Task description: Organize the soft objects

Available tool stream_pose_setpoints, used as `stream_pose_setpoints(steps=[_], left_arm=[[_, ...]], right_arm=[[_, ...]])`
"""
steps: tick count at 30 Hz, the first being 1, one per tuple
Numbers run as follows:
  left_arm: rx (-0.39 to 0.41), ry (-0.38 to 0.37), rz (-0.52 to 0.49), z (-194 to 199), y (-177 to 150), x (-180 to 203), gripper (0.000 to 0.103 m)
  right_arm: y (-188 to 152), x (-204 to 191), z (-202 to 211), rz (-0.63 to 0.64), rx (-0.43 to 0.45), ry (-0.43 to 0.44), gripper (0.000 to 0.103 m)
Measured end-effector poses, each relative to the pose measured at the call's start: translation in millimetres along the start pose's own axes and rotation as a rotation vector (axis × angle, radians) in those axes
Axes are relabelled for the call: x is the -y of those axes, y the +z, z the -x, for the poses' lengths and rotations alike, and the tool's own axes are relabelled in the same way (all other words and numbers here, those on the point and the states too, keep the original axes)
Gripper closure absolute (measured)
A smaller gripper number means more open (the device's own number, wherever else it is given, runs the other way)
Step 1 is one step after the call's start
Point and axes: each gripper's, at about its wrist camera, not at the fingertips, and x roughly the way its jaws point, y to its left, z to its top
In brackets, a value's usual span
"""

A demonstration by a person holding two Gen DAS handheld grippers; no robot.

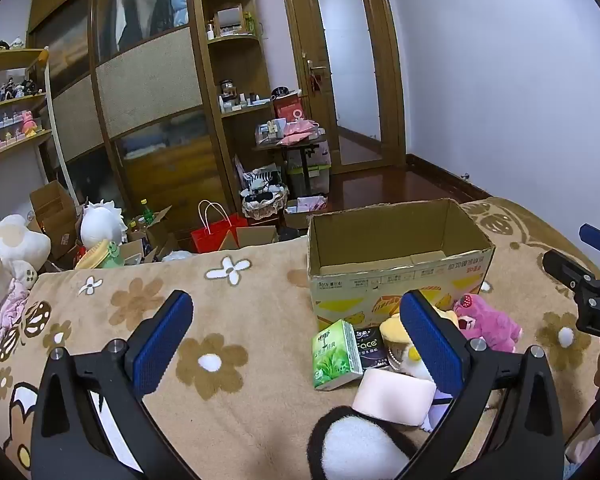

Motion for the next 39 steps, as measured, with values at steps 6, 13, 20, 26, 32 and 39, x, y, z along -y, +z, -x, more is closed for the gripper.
stream_pose_setpoints(steps=[6, 13, 20, 26, 32, 39], left_arm=[[-0.006, 0.001, -0.004, -0.1, 0.1, 0.2, 0.001], [-0.007, 0.001, -0.005, -0.2, 0.1, 0.2, 0.001], [-0.008, 0.002, -0.006, -0.1, 0.1, 0.3, 0.001], [-0.009, 0.002, -0.007, -0.1, 0.1, 0.3, 0.001], [-0.01, 0.002, -0.008, -0.3, 0.3, 0.4, 0.001], [-0.011, 0.002, -0.008, -0.6, 0.9, 0.7, 0.001]], right_arm=[[-2.0, 0.5, -2.3, 0.004, -0.001, 0.002, 0.0], [-1.8, 0.2, -2.1, 0.005, 0.0, 0.001, 0.0], [-1.8, 0.1, -2.1, 0.005, 0.0, 0.001, 0.0], [-2.0, -0.1, -2.4, 0.007, -0.002, 0.0, 0.0], [-2.3, -0.7, -2.6, 0.008, -0.002, 0.0, 0.0], [-2.1, -0.8, -2.7, 0.009, -0.002, 0.0, 0.0]])
